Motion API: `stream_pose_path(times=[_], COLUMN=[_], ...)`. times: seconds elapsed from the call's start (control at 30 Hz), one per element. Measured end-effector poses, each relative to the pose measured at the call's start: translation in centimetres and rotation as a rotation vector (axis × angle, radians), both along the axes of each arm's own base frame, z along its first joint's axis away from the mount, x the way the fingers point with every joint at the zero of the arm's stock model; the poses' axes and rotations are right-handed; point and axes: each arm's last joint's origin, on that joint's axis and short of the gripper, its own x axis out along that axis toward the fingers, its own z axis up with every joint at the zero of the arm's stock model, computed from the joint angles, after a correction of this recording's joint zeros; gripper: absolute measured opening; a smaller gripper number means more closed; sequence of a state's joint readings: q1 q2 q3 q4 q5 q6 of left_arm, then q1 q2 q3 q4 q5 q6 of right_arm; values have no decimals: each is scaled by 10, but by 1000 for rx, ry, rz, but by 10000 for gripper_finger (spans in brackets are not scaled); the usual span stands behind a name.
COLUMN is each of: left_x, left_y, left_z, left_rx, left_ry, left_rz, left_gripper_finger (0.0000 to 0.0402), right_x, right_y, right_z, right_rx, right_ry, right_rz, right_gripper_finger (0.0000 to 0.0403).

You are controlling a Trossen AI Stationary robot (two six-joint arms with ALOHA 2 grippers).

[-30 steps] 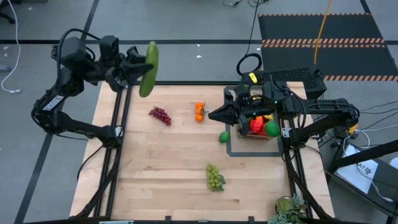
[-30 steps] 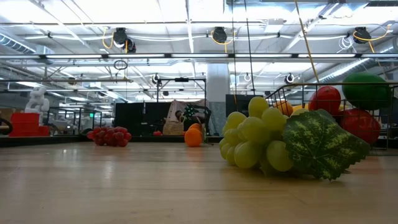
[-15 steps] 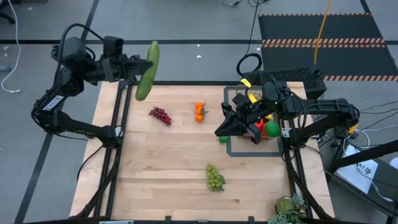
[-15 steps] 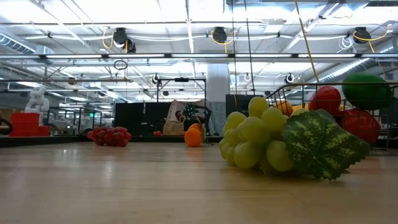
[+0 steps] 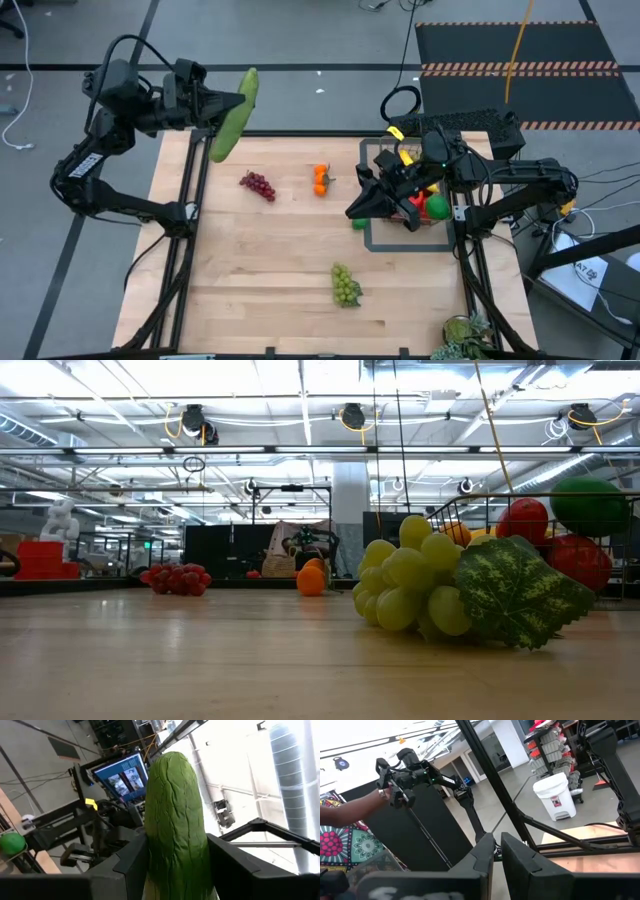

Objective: Build produce basket
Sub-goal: Put the green cucumber into the wire basket

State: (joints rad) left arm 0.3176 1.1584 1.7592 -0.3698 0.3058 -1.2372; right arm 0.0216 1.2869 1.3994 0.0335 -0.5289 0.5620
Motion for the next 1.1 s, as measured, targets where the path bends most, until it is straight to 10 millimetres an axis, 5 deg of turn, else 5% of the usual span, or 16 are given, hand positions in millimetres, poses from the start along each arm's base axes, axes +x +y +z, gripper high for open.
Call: stream_pose_path(times=[0.53,0.87,1.1], left_x=[7,9,14], left_y=[2,3,5], left_z=[-3,-3,-5], left_rx=[157,229,445], left_ry=[15,15,29], left_rz=[34,50,95], left_gripper_finger=[184,184,184], right_x=[0,2,4], right_y=[0,-10,-15], right_z=[0,0,1], right_rx=[-9,-174,-170], right_ry=[-6,-92,-85], right_rz=[-9,-186,-363], right_gripper_finger=[27,27,27])
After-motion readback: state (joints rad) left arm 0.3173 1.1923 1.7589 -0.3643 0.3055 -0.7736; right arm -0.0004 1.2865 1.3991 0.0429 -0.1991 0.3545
